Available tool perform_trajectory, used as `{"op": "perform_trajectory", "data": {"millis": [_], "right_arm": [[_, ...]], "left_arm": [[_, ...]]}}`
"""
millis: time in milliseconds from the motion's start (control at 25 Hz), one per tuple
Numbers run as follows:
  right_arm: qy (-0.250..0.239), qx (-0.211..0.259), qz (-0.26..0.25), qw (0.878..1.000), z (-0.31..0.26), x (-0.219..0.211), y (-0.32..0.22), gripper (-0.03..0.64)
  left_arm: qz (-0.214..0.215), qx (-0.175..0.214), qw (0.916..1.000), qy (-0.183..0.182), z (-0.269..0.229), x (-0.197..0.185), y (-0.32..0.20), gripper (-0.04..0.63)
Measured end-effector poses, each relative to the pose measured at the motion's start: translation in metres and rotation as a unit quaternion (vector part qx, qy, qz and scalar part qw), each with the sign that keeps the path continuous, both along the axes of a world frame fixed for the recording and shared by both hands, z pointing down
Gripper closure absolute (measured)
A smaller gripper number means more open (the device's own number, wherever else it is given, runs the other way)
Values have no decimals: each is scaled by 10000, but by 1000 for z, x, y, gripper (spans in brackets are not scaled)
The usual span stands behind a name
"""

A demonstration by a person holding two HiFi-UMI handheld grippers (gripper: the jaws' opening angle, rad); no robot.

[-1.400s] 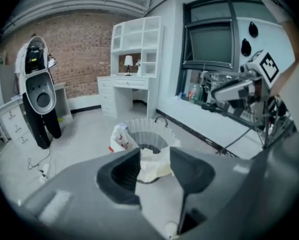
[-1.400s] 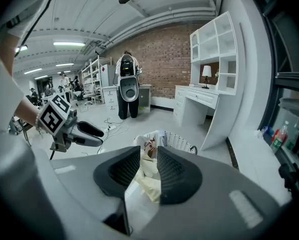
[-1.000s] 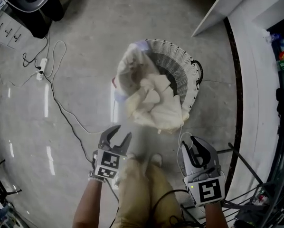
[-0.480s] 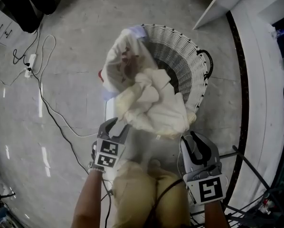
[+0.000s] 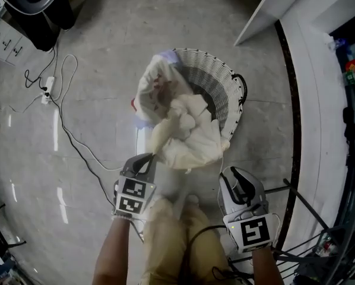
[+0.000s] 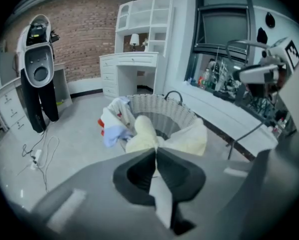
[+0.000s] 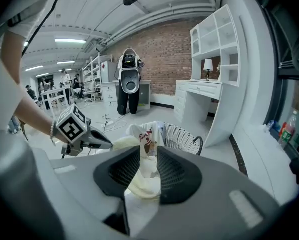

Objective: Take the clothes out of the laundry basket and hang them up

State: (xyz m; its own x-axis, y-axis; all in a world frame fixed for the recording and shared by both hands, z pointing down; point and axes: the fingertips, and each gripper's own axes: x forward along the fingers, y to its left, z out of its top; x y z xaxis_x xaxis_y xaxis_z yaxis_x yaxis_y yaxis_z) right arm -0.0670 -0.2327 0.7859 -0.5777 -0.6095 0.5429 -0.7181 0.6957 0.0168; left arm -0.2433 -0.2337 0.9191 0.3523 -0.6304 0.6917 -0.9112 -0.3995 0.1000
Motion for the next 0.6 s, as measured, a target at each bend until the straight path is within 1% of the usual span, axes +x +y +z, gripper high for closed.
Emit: {"op": "perform_trajectory", "data": {"millis": [160,240,320,440,600], "right_arm": [[69,-327,131,9994,-44,10,12,523],[48,-401,186,9990,-65,14,17,523],[30,-360,206,9991,-85,18,21,523],[52,-177,174,9997,-113,23,23,523],[15,-38,184,9998,-151,34,27,523]], "left_arm": [[208,92,9997,3,-74,17,-10,592],[321,154,9994,-38,-105,29,-13,592],[410,245,9988,-79,-135,38,-18,592],[495,417,9979,-68,-184,53,-29,592],[609,710,9956,-49,-262,77,-40,592]]}}
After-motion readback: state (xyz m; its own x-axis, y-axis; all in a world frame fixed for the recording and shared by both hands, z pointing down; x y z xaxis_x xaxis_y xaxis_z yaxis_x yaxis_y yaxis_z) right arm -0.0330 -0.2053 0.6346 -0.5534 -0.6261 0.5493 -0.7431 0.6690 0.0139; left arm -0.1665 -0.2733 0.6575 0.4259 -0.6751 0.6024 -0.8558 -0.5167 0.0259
